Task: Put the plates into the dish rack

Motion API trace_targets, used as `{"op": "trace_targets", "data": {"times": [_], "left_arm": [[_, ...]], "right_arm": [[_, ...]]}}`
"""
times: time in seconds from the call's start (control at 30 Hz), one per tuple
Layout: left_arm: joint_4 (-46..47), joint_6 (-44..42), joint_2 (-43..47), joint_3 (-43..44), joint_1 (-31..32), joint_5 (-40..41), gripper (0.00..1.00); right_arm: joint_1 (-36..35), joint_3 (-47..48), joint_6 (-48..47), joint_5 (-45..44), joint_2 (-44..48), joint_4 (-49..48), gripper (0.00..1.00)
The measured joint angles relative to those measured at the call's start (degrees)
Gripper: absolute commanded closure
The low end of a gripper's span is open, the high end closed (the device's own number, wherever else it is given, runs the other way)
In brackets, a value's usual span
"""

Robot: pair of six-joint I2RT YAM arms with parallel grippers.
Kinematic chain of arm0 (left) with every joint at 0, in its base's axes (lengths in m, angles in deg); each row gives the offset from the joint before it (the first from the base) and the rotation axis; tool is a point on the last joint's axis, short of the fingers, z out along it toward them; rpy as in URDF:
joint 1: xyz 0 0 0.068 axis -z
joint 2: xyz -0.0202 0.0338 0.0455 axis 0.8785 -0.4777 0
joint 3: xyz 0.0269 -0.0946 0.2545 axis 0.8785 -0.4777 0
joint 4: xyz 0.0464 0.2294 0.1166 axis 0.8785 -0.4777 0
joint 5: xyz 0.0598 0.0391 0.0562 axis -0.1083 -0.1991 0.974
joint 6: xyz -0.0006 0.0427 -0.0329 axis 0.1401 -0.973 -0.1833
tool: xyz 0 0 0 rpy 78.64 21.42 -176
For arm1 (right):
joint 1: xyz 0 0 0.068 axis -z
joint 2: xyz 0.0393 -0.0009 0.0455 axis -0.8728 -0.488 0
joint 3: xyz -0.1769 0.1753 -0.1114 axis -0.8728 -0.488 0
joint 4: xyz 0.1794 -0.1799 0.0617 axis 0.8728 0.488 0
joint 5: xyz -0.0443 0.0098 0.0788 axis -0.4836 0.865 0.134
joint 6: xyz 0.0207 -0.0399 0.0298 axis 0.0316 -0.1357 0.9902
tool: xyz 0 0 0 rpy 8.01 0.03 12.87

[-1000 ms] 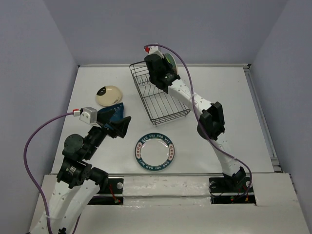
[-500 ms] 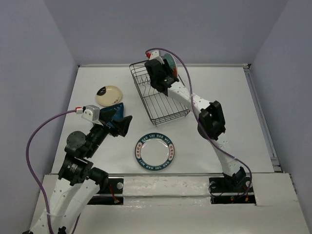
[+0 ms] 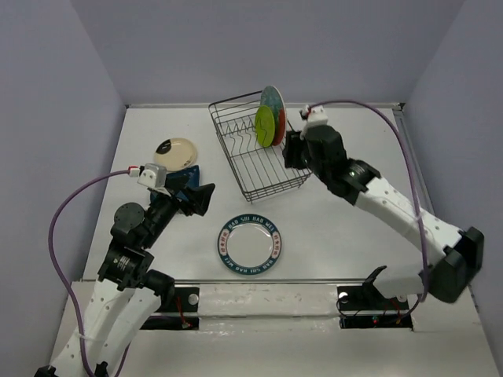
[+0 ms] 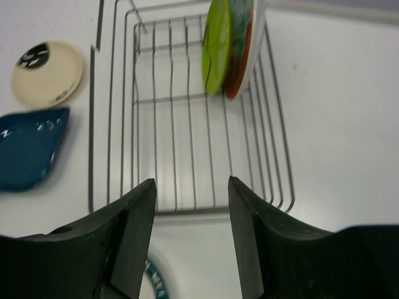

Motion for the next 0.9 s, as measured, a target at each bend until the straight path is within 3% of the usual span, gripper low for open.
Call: {"op": "trace_targets", "data": {"times": [0.13,0.27,0.4,0.67,0.9], "left_arm": [[0.00,0.00,-0.52,0.00,-0.59,-0.02,0.01],[0.04,-0.02,-0.57,0.00,-1.01,0.57,0.01],[0.55,-0.07,-0.79,0.00,-1.36,0.70,0.01],[0.85,-0.22,-3.17,0.00,-1.36,0.66,0.01],[0.96,-0.22,-3.65,0.00,-1.36,0.42,0.01]], "right_arm": [[0.00,-25.66,10.49,13.38,17.77,-5.66,0.41],[0.00,-46.49,20.44,22.21,26.27,-7.39,0.42],[0.00,-59.25,28.48,28.50,31.76,-10.49,0.42],[-0.39,-70.66,38.64,39.58,25.66,-31.89,0.42],[-0.37,-73.02,44.04,45.35,12.28,-53.16,0.52]]}}
